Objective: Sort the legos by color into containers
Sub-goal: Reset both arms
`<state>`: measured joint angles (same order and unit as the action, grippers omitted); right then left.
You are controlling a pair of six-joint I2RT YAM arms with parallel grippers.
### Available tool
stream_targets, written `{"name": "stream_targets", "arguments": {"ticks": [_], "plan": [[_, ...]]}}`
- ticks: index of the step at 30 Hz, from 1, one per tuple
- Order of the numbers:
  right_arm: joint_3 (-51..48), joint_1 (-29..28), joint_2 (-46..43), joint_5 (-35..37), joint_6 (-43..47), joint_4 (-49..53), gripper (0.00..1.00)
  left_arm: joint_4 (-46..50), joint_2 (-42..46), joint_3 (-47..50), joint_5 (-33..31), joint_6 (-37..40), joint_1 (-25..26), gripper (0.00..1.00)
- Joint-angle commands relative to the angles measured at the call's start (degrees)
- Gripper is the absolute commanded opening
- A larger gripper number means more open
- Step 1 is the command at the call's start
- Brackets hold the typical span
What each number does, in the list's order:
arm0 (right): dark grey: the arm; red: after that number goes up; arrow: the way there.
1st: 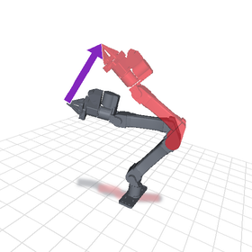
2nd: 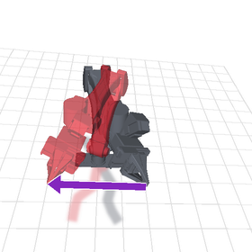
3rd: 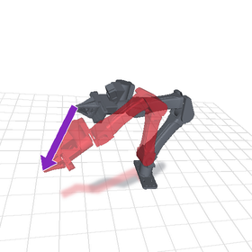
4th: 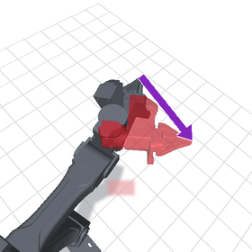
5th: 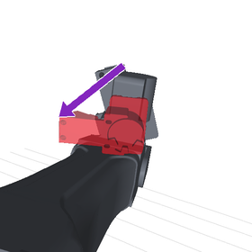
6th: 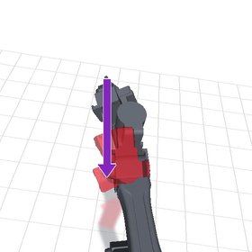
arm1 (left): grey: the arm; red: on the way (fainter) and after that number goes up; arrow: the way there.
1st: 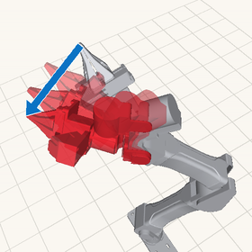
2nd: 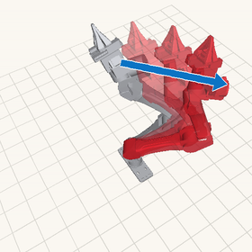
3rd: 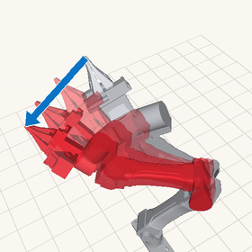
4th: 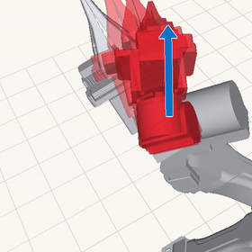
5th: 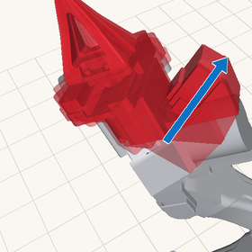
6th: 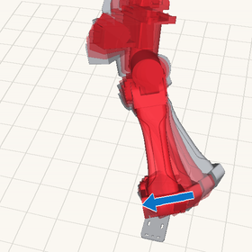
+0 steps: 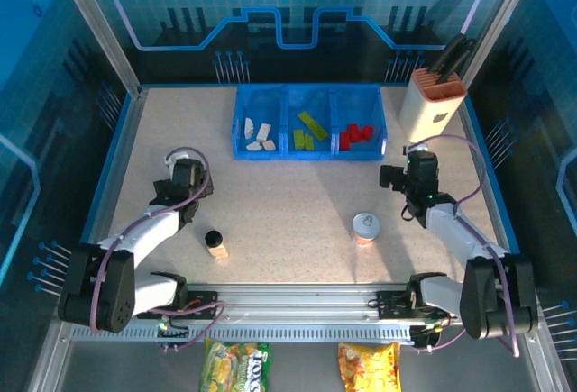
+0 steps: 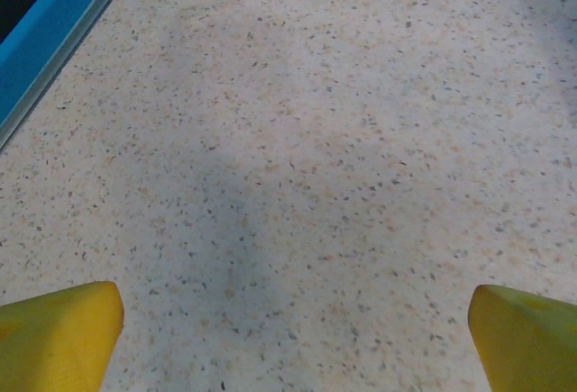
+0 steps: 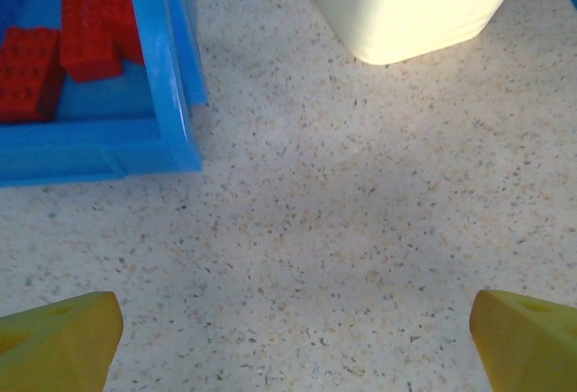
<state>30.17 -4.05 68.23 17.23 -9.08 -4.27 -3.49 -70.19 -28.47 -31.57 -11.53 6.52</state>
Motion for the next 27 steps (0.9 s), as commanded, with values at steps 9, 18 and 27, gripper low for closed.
{"name": "stream_targets", "arguments": {"ticks": [9,18,27], "plan": [[-6.1,1.8,10.4,-3.6,3.5,-34.2,1.0,-30.5,-7.7,3.8,15.4,6.9,-5.7,0.99],[-9.2,1.4,19.3,-14.3,8.9,-48.9,1.0,-36.1,-14.8,1.3,29.5,7.6,-9.6,0.99],[-6.9,0.6,19.8,-13.8,9.8,-45.6,1.0,-48.4,-18.1,6.5,33.5,10.2,-9.1,0.99]]}}
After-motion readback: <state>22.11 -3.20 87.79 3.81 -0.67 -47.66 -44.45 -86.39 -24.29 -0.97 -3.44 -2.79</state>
